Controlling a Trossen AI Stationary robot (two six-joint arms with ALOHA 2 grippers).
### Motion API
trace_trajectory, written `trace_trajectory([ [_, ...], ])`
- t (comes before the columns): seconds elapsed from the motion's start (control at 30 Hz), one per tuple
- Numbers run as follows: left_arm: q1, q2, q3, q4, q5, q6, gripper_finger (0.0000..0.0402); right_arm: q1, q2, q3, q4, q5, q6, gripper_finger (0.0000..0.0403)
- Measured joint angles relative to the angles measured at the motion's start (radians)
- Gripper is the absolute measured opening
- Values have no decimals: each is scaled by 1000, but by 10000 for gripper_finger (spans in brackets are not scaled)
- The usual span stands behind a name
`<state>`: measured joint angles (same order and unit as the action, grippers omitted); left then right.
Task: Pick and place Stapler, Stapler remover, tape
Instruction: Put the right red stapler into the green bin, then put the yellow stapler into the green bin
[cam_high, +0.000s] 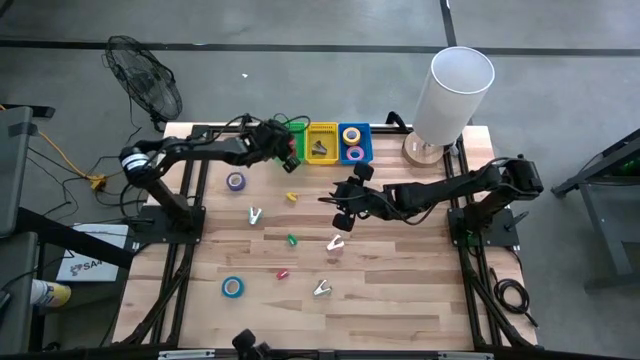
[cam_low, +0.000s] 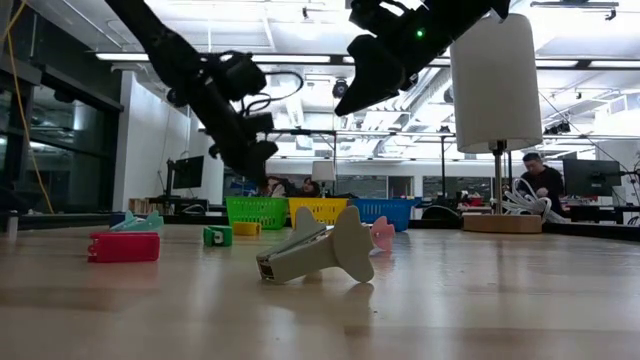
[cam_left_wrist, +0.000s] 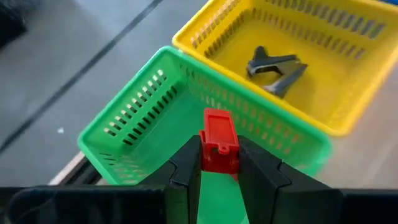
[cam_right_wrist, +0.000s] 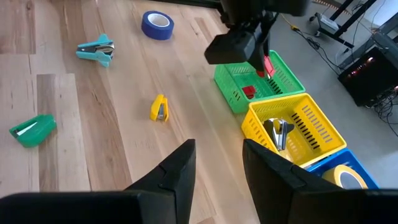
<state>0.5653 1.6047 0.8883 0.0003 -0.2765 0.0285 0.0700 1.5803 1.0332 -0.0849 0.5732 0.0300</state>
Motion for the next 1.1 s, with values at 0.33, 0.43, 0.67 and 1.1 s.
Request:
trace_trajectory([
  [0.33, 64, 57, 0, -3, 76, -60, 81, 0, 0, 0, 0, -1, 0, 124],
  [0.43, 63, 57, 0, 0, 92, -60, 81, 0, 0, 0, -1, -1, 0, 124],
  [0.67, 63, 57, 0, -4, 140, -59, 100, 0, 0, 0, -1, -13, 15, 124],
  [1.1, 63, 21, 35, -134, 220, 76, 199, 0, 0, 0, -56, -28, 23, 124],
])
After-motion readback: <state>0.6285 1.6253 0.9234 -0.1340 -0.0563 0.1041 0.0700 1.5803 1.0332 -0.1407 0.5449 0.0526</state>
